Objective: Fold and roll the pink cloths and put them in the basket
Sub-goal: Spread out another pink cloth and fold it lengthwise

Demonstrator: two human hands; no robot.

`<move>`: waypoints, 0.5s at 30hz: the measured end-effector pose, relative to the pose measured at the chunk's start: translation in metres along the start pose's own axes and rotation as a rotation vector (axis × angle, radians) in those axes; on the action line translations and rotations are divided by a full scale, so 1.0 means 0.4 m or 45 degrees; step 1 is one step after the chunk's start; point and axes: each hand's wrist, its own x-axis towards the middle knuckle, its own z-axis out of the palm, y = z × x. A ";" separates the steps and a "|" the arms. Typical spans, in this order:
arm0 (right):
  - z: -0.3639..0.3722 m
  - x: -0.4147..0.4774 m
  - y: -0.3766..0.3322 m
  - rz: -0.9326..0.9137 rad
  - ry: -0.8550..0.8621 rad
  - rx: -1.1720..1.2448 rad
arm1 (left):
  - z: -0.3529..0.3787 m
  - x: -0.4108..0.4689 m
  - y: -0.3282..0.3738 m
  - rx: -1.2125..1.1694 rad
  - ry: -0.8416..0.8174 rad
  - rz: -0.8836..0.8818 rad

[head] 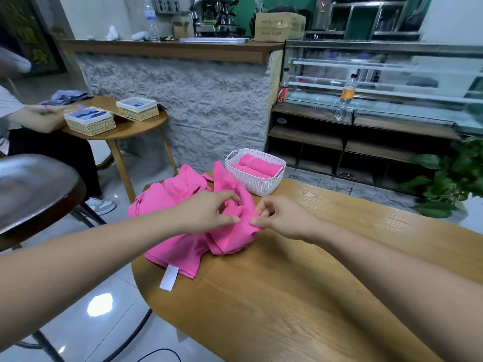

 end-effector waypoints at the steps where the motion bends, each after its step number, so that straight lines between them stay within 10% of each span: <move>1: -0.014 -0.002 -0.015 -0.058 0.027 -0.102 | -0.008 0.008 0.010 0.059 0.028 0.056; 15: -0.197 -0.047 -0.184 -0.680 0.526 -0.552 | -0.259 0.068 0.148 -0.591 0.183 0.335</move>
